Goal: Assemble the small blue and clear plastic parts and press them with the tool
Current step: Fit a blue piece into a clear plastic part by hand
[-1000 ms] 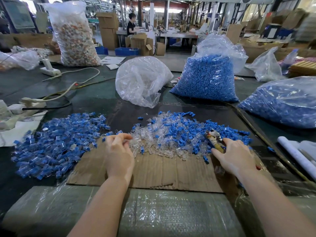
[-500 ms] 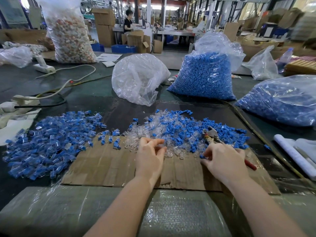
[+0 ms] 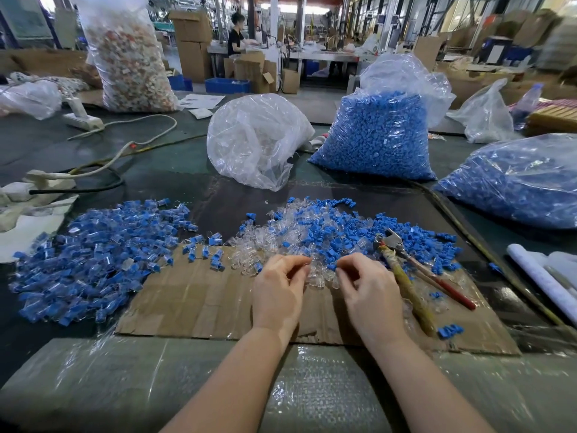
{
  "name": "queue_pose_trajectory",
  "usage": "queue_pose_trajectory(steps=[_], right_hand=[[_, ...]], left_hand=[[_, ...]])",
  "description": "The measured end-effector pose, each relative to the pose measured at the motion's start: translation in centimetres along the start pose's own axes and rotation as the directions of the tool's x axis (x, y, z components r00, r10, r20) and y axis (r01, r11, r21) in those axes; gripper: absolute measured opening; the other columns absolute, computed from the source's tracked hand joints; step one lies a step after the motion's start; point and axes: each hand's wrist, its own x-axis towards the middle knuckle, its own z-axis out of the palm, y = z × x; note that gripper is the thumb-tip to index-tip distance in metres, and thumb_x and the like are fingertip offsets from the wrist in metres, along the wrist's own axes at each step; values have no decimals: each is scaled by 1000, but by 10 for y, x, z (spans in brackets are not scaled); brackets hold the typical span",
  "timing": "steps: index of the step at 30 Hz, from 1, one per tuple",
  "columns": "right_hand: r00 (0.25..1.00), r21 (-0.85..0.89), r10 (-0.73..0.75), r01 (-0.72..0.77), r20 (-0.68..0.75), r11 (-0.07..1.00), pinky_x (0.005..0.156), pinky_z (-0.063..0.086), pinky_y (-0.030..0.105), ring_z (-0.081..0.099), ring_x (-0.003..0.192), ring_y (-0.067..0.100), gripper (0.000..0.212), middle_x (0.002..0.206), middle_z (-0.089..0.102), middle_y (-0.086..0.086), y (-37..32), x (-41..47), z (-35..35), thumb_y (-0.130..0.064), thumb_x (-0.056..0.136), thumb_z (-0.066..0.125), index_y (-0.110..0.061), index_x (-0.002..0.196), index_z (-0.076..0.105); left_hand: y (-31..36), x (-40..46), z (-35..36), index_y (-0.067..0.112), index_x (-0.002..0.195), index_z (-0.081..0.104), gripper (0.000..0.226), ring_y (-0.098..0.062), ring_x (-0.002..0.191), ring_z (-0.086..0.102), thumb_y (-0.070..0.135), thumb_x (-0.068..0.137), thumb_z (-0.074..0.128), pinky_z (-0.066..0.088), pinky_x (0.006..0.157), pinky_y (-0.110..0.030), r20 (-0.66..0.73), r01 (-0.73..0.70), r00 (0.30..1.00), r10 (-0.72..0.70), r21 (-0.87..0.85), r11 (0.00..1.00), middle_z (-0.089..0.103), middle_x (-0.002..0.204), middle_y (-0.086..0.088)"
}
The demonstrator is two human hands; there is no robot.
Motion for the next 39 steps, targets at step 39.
queue_pose_trajectory(steps=[39], right_hand=[[988, 121, -155, 155, -7, 980, 78, 47, 43, 58, 82, 19, 21, 83, 64, -3, -1, -11, 4, -11, 80, 73, -17, 100, 72]], left_hand=[[4, -4, -7, 37, 82, 60, 26, 2, 76, 60, 12, 89, 60, 46, 68, -7, 207, 2, 978, 11, -62, 998, 66, 80, 11]])
